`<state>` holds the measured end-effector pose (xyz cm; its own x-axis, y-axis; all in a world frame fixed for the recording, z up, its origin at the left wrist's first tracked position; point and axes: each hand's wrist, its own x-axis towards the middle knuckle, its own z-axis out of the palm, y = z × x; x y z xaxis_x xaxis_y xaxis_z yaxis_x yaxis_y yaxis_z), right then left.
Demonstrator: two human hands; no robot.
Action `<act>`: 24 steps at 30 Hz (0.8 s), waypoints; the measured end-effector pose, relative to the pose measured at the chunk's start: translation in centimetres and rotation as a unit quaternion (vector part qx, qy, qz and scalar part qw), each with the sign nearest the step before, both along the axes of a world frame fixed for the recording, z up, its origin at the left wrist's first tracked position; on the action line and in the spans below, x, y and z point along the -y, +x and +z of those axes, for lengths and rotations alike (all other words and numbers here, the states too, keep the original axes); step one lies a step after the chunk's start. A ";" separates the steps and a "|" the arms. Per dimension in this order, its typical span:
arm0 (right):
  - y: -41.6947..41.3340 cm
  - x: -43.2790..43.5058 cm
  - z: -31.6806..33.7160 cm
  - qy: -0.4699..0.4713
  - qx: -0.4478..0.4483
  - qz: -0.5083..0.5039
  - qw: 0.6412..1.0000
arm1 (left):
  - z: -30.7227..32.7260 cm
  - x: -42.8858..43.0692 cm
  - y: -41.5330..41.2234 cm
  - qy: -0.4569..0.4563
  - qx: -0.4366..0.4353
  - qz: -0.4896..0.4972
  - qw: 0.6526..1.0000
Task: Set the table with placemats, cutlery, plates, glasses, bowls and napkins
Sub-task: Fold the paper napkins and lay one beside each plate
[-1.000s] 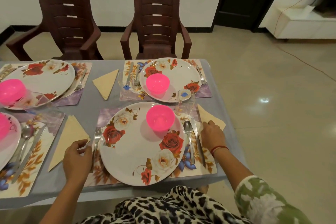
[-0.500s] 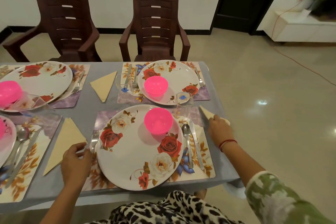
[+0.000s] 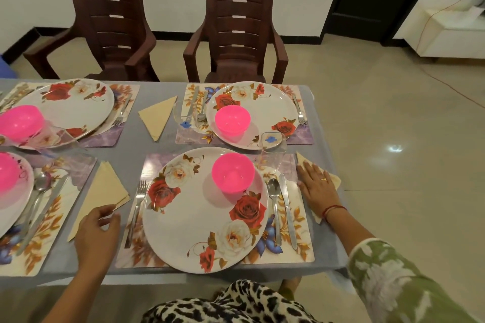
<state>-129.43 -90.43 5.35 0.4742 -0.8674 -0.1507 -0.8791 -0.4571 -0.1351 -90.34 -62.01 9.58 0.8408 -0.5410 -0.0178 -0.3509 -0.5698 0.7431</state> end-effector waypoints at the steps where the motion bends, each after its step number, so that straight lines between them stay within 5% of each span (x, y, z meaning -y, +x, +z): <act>1: 0.0 0.0 -0.3 0.007 -0.003 -0.004 1.000 | 0.0 0.1 0.0 -0.001 -0.001 -0.001 1.000; 11: 0.1 -0.3 -0.8 0.030 0.035 -0.046 0.998 | 0.0 1.0 -0.5 -0.009 -0.012 -0.002 1.000; 14: 0.6 -0.9 0.5 0.002 0.157 -0.103 0.982 | 0.1 0.8 -0.3 -0.024 -0.008 -0.002 1.000; 19: 3.9 -6.3 4.6 -0.094 0.382 -0.164 0.904 | 0.0 0.2 -0.2 -0.044 -0.020 0.010 0.999; 24: 7.3 -14.0 5.0 -0.059 0.397 -0.046 0.915 | -0.5 -1.2 -0.4 -0.048 -0.030 0.002 0.998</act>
